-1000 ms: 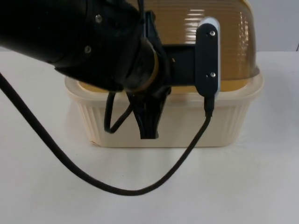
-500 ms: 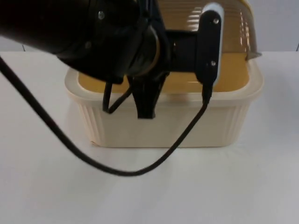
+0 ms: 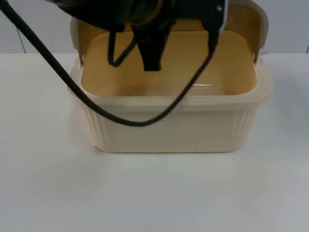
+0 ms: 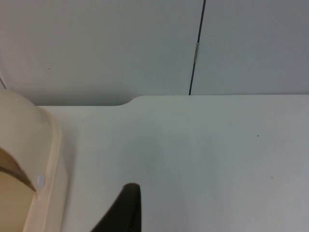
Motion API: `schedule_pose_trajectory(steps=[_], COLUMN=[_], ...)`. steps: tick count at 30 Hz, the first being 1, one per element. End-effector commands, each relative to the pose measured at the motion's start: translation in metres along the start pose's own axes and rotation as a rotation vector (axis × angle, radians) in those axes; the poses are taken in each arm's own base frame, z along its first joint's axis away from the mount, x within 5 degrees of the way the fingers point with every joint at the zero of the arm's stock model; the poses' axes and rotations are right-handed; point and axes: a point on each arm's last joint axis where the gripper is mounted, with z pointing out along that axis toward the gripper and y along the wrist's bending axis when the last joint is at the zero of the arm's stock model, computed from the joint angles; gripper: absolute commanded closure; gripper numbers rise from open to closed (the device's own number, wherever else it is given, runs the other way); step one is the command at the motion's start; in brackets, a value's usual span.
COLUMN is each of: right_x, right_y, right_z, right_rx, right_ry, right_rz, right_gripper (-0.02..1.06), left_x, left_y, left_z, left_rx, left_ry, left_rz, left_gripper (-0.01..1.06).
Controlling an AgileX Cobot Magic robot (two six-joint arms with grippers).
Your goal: Open the box lid with the left hand, place the block into the box with the right hand, then close the box lid with the left hand.
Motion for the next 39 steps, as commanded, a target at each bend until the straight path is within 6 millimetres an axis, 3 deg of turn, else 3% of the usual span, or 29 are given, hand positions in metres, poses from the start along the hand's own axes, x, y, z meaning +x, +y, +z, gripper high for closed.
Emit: schedule_pose_trajectory(steps=[1, 4, 10, 16, 23, 25, 28, 31, 32, 35, 39], right_x=[0.000, 0.000, 0.000, 0.000, 0.000, 0.000, 0.000, 0.000, 0.000, 0.000, 0.000], right_y=[-0.001, -0.001, -0.002, -0.002, -0.002, -0.002, -0.002, -0.002, -0.002, -0.001, -0.001], right_z=[-0.001, -0.001, -0.001, -0.001, -0.001, -0.001, -0.001, -0.001, -0.001, -0.001, -0.001], right_rx=[0.006, 0.006, 0.009, 0.008, 0.008, 0.008, 0.008, 0.007, 0.007, 0.006, 0.004], right_ry=[-0.003, -0.001, -0.002, -0.004, -0.004, -0.004, -0.004, -0.005, -0.005, -0.005, -0.004], right_rz=[0.006, 0.006, 0.002, 0.003, 0.003, 0.003, 0.003, 0.004, 0.004, 0.006, 0.008], right_gripper=[-0.01, -0.01, -0.01, -0.01, -0.01, -0.01, -0.01, -0.01, -0.01, -0.01, -0.01], left_x=[0.006, 0.014, 0.003, -0.019, -0.013, 0.005, 0.019, 0.060, 0.060, 0.105, 0.126], left_y=[0.007, 0.008, 0.010, 0.017, 0.060, 0.087, 0.104, 0.133, 0.133, 0.151, 0.158], left_z=[0.003, 0.004, -0.011, -0.044, -0.097, -0.119, -0.133, -0.153, -0.153, -0.167, -0.168], left_rx=[-0.013, -0.023, -0.012, -0.017, -0.114, -0.217, -0.291, -0.432, -0.432, -0.491, -0.413], left_ry=[0.002, 0.056, 0.052, 0.028, -0.077, -0.101, -0.122, -0.132, -0.132, -0.168, -0.275], left_rz=[-0.008, -0.038, -0.124, -0.221, -0.448, -0.537, -0.619, -0.898, -0.898, -1.168, -1.287], left_gripper=[1.05, 1.05, 1.05, 1.05, 1.05, 1.05, 1.05, 1.05, 1.05, 1.05, 1.05])
